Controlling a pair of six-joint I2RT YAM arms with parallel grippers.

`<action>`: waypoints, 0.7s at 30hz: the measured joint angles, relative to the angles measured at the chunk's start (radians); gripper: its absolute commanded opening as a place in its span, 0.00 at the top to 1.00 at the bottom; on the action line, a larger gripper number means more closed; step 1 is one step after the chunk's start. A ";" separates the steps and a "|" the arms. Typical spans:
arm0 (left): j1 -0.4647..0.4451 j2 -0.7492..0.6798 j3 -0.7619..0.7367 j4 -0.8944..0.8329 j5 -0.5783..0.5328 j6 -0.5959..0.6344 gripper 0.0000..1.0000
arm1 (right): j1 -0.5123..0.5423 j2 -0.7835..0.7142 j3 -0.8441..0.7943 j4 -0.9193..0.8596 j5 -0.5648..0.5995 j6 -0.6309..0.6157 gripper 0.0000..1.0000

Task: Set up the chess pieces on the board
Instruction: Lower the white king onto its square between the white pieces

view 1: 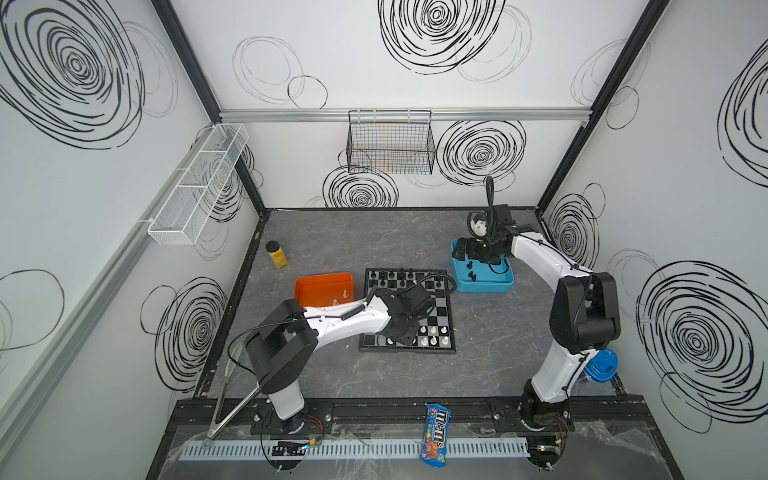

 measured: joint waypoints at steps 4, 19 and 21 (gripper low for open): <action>0.007 0.000 0.000 0.001 0.001 0.003 0.74 | -0.002 0.000 0.000 0.000 0.000 0.000 0.00; 0.008 0.000 0.000 0.000 0.002 0.004 0.82 | -0.002 0.000 0.000 0.000 0.000 0.000 0.00; 0.008 0.000 0.001 0.000 0.002 0.004 0.83 | -0.002 0.000 0.000 0.000 0.000 0.000 0.00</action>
